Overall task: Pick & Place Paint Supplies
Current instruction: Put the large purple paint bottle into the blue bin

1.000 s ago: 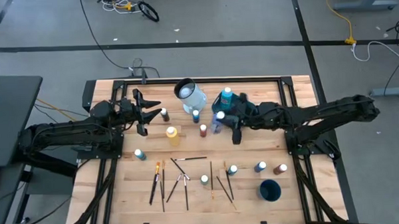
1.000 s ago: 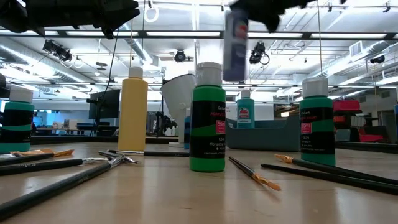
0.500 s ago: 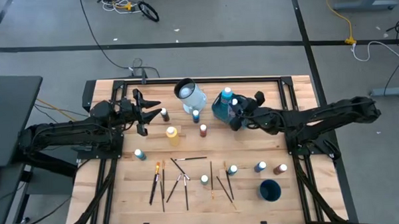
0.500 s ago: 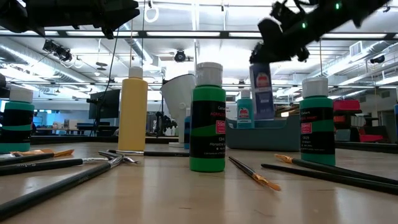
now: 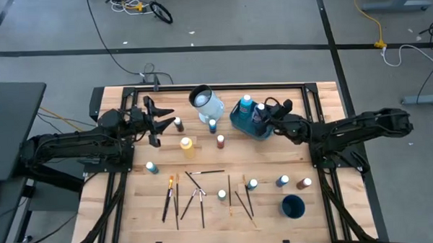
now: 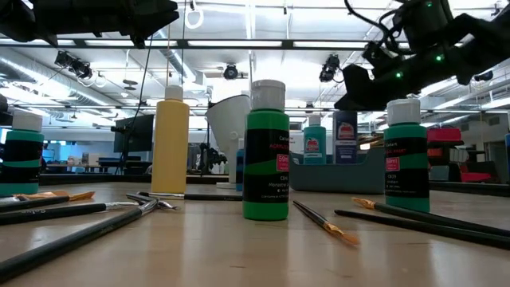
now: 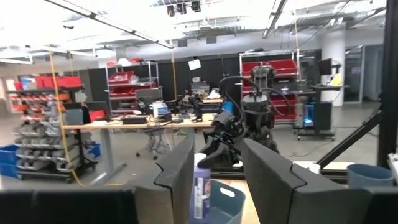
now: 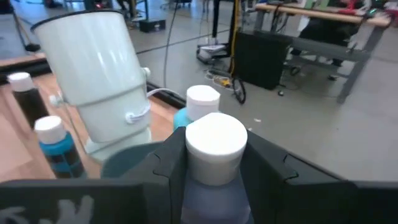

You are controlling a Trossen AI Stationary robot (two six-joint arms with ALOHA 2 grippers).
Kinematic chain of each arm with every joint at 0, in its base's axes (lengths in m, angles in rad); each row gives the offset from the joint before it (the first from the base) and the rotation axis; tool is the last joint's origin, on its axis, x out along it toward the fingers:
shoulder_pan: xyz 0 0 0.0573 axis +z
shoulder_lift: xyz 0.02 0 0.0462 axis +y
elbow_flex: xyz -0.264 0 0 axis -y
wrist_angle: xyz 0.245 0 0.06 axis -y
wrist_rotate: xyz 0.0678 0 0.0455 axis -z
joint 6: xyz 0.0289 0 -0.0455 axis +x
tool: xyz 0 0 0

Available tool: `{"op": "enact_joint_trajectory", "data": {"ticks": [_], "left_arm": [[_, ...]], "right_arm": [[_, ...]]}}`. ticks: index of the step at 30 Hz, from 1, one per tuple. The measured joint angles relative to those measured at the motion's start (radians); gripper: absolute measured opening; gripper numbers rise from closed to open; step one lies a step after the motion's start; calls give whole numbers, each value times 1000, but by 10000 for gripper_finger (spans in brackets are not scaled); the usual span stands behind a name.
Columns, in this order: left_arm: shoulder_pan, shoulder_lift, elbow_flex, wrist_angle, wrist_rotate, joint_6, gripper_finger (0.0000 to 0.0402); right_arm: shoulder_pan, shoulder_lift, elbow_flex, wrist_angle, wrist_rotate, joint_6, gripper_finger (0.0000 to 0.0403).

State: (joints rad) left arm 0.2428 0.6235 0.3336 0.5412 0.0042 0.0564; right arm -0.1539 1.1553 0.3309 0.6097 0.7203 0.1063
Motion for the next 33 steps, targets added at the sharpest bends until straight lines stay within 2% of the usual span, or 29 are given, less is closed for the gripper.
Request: {"op": "enact_joint_trajectory", "data": {"ticks": [5, 15, 23, 33], "left_arm": [[0, 0, 0, 6, -15, 4, 142], [0, 0, 0, 19, -15, 20, 142], [0, 0, 0, 19, -16, 20, 142], [0, 0, 0, 18, -16, 20, 142]], "right_arm": [[-49, 53, 0, 2, -3, 18, 122], [-101, 209, 3, 196, -4, 40, 122], [-101, 232, 3, 232, -26, 43, 128], [-101, 234, 0, 267, -25, 3, 174]]}}
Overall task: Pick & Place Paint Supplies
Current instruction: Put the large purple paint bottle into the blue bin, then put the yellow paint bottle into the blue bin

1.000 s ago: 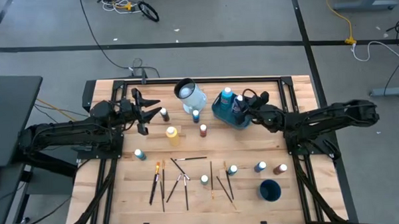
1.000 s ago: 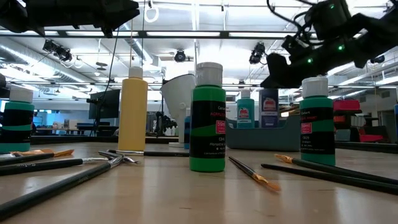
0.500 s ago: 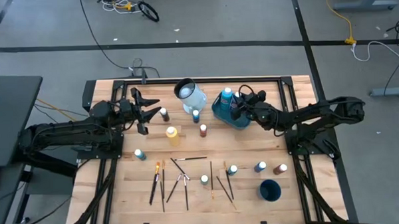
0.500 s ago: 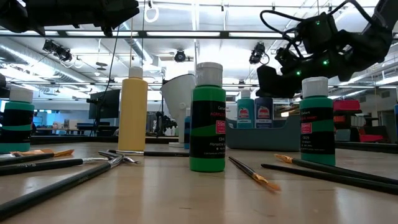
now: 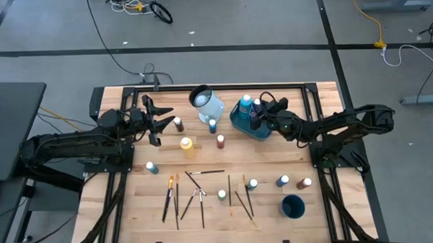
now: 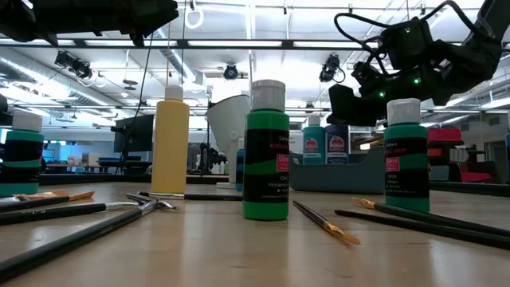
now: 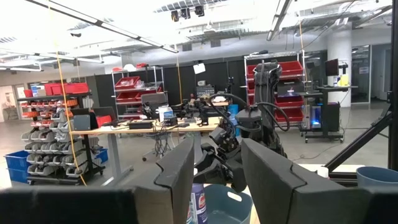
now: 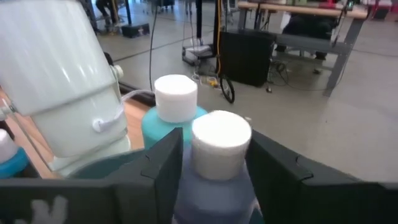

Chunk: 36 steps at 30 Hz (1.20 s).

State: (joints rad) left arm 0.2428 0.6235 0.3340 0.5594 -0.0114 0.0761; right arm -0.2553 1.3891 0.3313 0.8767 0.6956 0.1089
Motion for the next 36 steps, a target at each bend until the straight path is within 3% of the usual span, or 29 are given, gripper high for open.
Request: {"op": "enact_joint_trajectory", "data": {"ticks": [9, 11, 16, 18, 25, 32, 36], "left_arm": [[0, -1, 0, -10, 0, 43, 142], [0, -1, 0, -27, 8, 71, 142], [0, -1, 0, -75, 55, 115, 142], [0, -1, 0, -92, 78, 108, 142], [-1, 0, 0, -217, 197, -27, 142], [-13, 7, 0, -298, 199, -191, 142], [-57, 54, -14, -309, 198, -172, 142]], "right_arm": [[5, -37, 0, 342, -17, -217, 191], [8, -47, 0, 419, -89, -244, 189], [27, -54, 0, 538, -440, -246, 185], [44, -54, 6, 537, -530, -239, 185], [137, -54, 141, 252, -583, -252, 185], [195, -54, 313, -149, -583, -240, 184], [214, -54, 334, -202, -582, -240, 184]]}}
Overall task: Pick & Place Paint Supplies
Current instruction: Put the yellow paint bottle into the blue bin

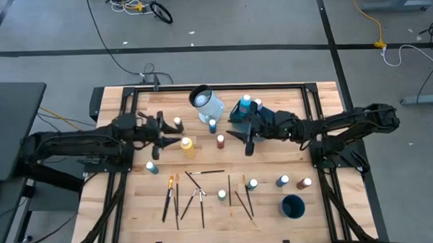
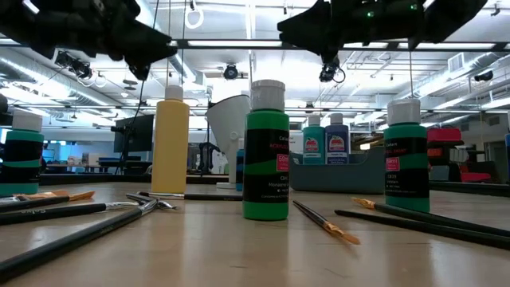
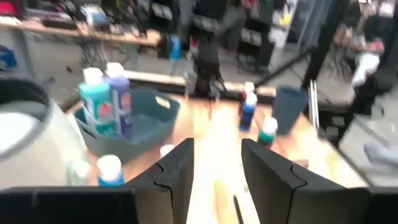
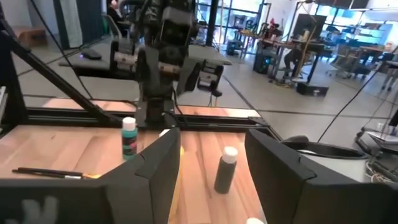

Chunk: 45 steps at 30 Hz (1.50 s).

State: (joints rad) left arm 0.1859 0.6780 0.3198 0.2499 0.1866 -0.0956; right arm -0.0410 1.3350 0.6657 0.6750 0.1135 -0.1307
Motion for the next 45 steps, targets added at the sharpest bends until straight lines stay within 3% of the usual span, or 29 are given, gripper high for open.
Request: {"op": "enact_joint_trajectory", "data": {"ticks": [9, 20, 39, 45], "left_arm": [[-82, 160, -9, 73, -140, 59, 159], [-87, 266, -7, 89, -175, 56, 212], [-87, 271, -9, 73, -220, 107, 199], [-87, 271, -9, 73, -160, 103, 142]], "right_arm": [[6, 0, 0, -3, 0, 1, 184], [6, 0, 0, -4, 1, 2, 184], [6, 0, 0, -28, 1, 2, 184], [6, 0, 0, -27, 1, 2, 184]]}}
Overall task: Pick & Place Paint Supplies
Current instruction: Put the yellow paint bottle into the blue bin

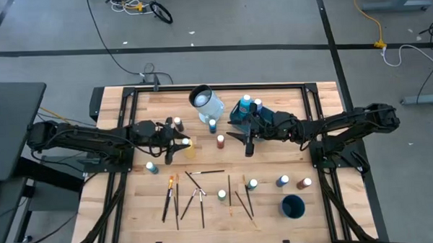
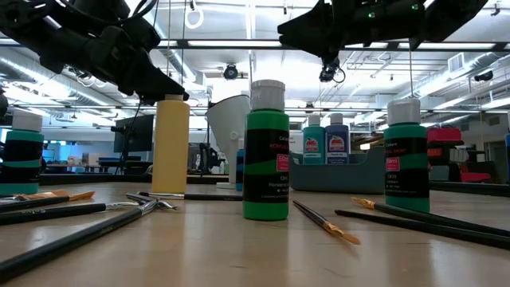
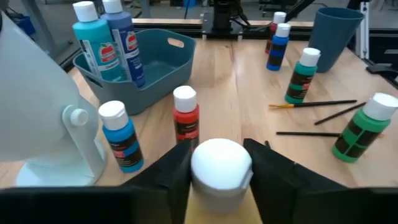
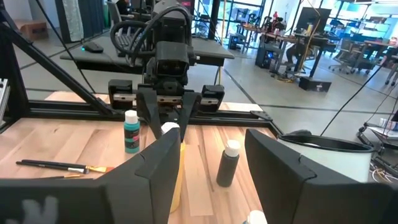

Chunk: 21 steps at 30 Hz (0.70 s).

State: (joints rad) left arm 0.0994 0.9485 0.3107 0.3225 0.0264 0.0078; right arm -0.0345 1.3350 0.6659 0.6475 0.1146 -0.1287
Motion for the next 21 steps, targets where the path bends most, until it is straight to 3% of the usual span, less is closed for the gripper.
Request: {"op": "enact_joint_trajectory", "data": {"ticks": [7, 10, 16, 21], "left_arm": [[0, 1, -1, 29, -33, -38, 128], [0, 1, 24, 39, 0, -42, 128], [-2, 1, 124, 23, 62, 17, 128], [-12, 43, 220, -1, 91, 104, 129]], "right_arm": [[0, 0, 0, 0, 1, 15, 193], [0, 0, 0, 0, -2, 41, 210], [6, 0, 0, 13, -11, 79, 251], [6, 0, 0, 13, -17, 148, 263]]}}
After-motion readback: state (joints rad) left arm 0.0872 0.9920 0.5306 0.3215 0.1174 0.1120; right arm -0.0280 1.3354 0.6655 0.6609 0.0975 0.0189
